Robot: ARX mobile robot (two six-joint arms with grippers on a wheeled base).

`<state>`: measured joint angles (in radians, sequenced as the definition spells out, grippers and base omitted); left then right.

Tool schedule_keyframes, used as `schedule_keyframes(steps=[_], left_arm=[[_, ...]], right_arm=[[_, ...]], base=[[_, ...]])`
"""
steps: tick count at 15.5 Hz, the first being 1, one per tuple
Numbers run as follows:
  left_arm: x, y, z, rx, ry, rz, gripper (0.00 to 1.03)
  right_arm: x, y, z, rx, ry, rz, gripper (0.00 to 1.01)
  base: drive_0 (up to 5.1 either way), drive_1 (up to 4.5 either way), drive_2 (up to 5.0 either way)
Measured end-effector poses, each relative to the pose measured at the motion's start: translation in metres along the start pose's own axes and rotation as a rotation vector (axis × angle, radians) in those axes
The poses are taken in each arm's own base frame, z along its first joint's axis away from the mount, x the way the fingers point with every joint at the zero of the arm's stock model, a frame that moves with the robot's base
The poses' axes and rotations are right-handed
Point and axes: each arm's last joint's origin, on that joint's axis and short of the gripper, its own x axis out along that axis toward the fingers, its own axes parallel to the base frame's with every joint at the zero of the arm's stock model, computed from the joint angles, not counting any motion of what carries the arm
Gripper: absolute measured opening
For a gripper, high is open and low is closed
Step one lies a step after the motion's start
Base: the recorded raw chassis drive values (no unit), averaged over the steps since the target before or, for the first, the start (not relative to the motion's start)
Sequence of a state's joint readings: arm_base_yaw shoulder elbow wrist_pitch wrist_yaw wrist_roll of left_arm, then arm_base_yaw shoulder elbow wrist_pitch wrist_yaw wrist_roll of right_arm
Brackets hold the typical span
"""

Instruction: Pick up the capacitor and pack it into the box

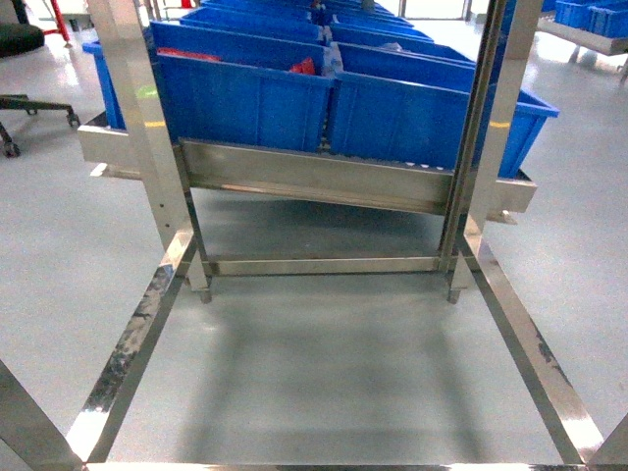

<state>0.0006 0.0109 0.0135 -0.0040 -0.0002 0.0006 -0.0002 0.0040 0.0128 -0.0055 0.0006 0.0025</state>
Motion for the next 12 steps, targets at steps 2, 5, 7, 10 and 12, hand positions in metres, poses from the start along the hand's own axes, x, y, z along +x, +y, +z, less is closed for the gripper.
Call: schedule_keyframes(steps=[2, 5, 7, 10, 12], left_arm=[[0.0000, 0.0000, 0.0000, 0.000, 0.000, 0.000, 0.98], [0.0000, 0.0000, 0.0000, 0.000, 0.000, 0.000, 0.98], [0.0000, 0.0000, 0.0000, 0.000, 0.000, 0.000, 0.98], [0.0000, 0.0000, 0.0000, 0.000, 0.000, 0.000, 0.98], [0.0000, 0.0000, 0.0000, 0.000, 0.000, 0.000, 0.98]], right_arm=[[0.0000, 0.0000, 0.0000, 0.000, 0.000, 0.000, 0.98], [0.0000, 0.0000, 0.0000, 0.000, 0.000, 0.000, 0.98], [0.0000, 0.0000, 0.0000, 0.000, 0.000, 0.000, 0.98], [0.0000, 0.0000, 0.0000, 0.000, 0.000, 0.000, 0.98], [0.0000, 0.0000, 0.0000, 0.000, 0.000, 0.000, 0.98]], base=[[0.0, 0.00, 0.0], [0.0, 0.00, 0.0], [0.0, 0.00, 0.0], [0.0, 0.00, 0.0], [0.0, 0.00, 0.0]])
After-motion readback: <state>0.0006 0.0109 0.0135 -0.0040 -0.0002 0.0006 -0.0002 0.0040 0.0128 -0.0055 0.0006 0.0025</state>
